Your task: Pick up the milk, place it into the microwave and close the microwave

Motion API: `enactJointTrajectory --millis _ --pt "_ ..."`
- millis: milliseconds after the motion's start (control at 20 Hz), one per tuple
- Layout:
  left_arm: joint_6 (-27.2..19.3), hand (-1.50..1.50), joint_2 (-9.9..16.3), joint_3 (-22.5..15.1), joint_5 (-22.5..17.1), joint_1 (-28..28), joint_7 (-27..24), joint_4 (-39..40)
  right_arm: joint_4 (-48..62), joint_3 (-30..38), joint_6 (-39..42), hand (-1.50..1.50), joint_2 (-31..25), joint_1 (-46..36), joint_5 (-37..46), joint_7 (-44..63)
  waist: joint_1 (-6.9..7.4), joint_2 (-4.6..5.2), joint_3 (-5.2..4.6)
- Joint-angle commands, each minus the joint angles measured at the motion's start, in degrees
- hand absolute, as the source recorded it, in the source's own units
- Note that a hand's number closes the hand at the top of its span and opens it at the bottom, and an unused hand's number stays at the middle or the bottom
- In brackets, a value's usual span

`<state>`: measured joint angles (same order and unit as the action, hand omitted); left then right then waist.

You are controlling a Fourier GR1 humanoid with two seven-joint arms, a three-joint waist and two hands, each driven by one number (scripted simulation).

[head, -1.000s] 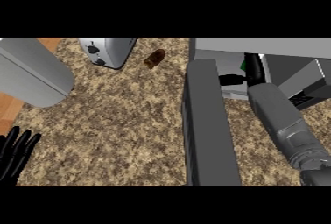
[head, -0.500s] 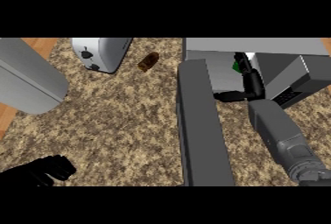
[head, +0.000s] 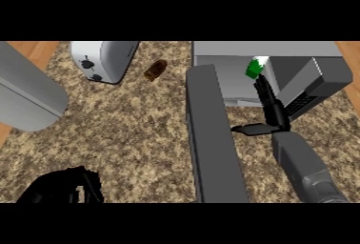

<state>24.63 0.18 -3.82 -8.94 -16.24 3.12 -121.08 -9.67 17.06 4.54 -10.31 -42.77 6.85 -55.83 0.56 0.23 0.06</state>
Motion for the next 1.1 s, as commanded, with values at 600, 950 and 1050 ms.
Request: enactJointTrajectory --millis 600,950,1050 --pt "-11.4 1.5 -0.2 -17.2 13.0 15.8 0.4 13.3 -22.5 -4.4 6.9 -1.5 -0.7 24.6 -2.9 -0.6 -2.33 -0.67 -0.16" --pt "-13.3 1.5 -0.2 -21.1 16.3 26.8 -4.8 31.8 -33.7 -5.6 12.7 -1.5 -5.2 35.2 -5.3 0.7 -2.71 -0.3 -0.16" --pt "-17.0 1.5 -0.2 -24.9 18.2 27.1 -8.1 37.9 -39.2 -6.1 12.6 -1.5 -5.8 36.8 -6.1 2.6 -3.19 -0.4 -0.22"
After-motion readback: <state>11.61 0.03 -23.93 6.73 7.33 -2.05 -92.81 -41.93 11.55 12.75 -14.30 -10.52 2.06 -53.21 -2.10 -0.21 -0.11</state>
